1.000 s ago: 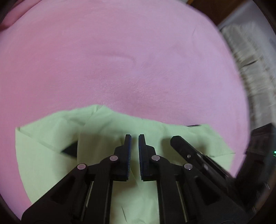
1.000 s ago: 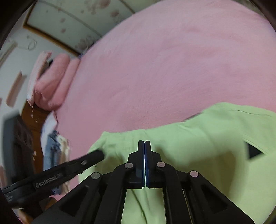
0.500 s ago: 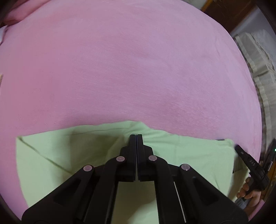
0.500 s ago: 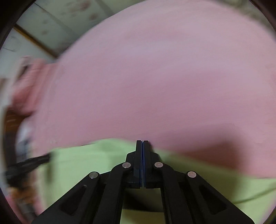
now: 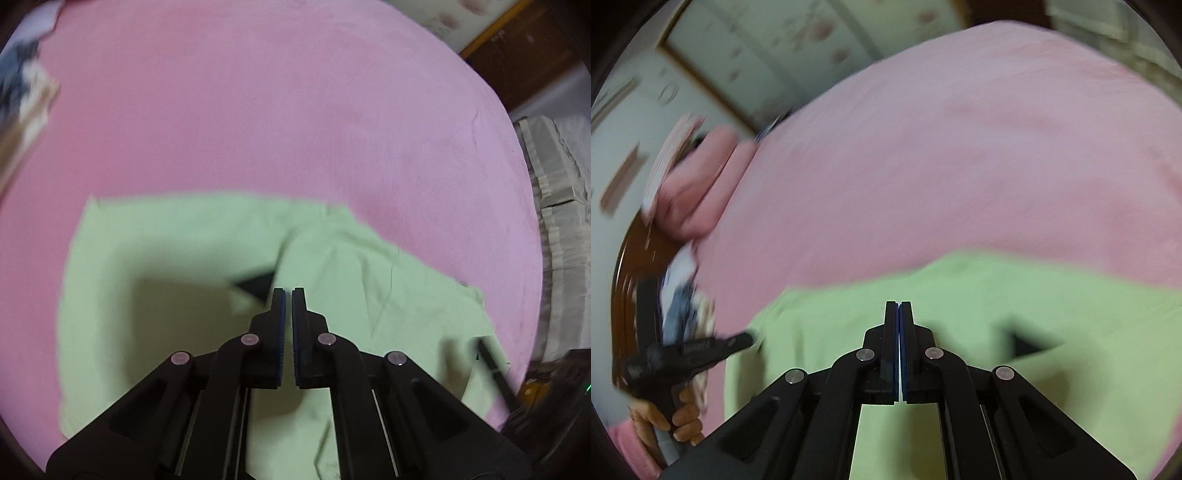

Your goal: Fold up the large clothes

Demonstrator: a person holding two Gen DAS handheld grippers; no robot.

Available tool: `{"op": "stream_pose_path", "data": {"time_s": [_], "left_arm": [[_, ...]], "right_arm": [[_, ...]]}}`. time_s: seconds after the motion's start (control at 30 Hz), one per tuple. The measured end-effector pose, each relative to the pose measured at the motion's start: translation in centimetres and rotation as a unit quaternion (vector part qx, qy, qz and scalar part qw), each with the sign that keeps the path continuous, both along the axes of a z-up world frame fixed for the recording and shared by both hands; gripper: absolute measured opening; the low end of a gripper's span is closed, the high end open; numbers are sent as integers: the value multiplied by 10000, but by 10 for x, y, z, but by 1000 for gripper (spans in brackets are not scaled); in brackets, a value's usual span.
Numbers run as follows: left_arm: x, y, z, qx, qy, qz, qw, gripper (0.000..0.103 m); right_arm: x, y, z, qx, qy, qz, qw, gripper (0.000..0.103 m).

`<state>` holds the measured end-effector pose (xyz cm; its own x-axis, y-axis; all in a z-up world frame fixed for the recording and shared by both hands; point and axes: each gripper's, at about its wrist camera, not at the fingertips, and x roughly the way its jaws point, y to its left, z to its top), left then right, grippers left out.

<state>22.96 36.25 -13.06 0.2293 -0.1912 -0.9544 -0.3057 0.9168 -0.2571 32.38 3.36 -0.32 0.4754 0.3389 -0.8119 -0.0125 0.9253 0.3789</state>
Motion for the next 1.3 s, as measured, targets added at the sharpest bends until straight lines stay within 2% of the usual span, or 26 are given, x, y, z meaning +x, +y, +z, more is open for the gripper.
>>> {"op": "stream_pose_path", "data": {"time_s": [0.07, 0.13, 0.23, 0.27, 0.3, 0.33, 0.37, 0.4, 0.43, 0.47, 0.5, 0.6, 0.67, 0.73, 0.77, 0.83, 0.9, 0.93, 0.97, 1.03, 1.13, 1.17, 1.2, 1.3], "left_arm": [[-14, -6, -21, 163, 244, 0, 9996, 1], [-21, -6, -36, 322, 386, -25, 9987, 1], [-19, -4, -47, 508, 571, -94, 9970, 1], [-16, -2, -50, 536, 650, -147, 9963, 1], [-4, 7, -52, 543, 698, -167, 9959, 1], [-3, 9, -55, 538, 735, -231, 9956, 1], [-2, 11, -57, 545, 738, -289, 9954, 1], [-4, 9, -59, 598, 730, -386, 9948, 1], [-4, 6, -60, 662, 728, -445, 9941, 1], [-6, 3, -62, 779, 727, -537, 9929, 1], [-8, 2, -61, 882, 731, -620, 9915, 1], [-6, -18, -65, 1121, 791, -718, 9879, 1], [-2, -25, -60, 1279, 825, -644, 9863, 1], [-2, -34, -53, 1332, 816, -505, 9864, 1], [-6, -36, -49, 1238, 790, -441, 9882, 1], [-25, -34, -39, 714, 749, -289, 9942, 2], [-40, -35, -39, 167, 877, -221, 9958, 3], [-47, -36, -41, -38, 956, -227, 9952, 4], [-54, -37, -47, -279, 1068, -234, 9936, 9], [-64, -40, -55, -324, 1271, -210, 9911, 19], [-65, -43, -60, -456, 1485, -16, 9879, 21], [-60, -48, -66, -526, 1487, 70, 9875, 21], [-63, -52, -53, -538, 1460, 139, 9877, 21], [-71, -32, -40, -165, 1255, 209, 9917, 21]], "right_arm": [[-6, 30, -20, 28, 310, 197, 9993, 0], [-12, 41, -47, 315, 745, 149, 9966, 0], [-25, 36, -66, 716, 895, 21, 9934, 0], [-17, 25, -66, 890, 896, -6, 9920, 0], [-16, 21, -78, 1099, 892, -14, 9899, 0], [-20, 9, -84, 948, 866, -120, 9917, 0], [-23, -1, -87, 568, 809, -294, 9947, 0], [-20, -3, -93, 504, 774, -403, 9949, 0], [-26, -20, -93, 702, 759, -476, 9935, 0], [-31, -30, -92, 630, 800, -567, 9932, 0], [-36, -37, -87, 309, 833, -634, 9940, 0], [-46, -37, -72, -147, 775, -602, 9951, 0], [-56, -27, -61, -181, 758, -780, 9939, 0], [-71, -38, -40, -69, 561, -1219, 9909, 0], [-80, -44, -36, -13, 540, -1521, 9869, 0], [-96, -53, -41, 285, 776, -1997, 9764, 3], [-111, -73, -53, 1248, 1057, -2307, 9592, 3], [-112, -69, -58, 1526, 1246, -2335, 9522, 5], [-113, -64, -68, 1631, 1501, -2334, 9468, 6], [-113, -56, -79, 1473, 1683, -2292, 9473, 8], [-117, -43, -77, 1482, 1616, -2323, 9476, 8], [-117, -36, -76, 1638, 1666, -2165, 9479, 7], [-115, -34, -71, 1728, 1761, -1972, 9488, 7], [-113, 15, -69, 1217, 1917, -1158, 9670, 7]]}}
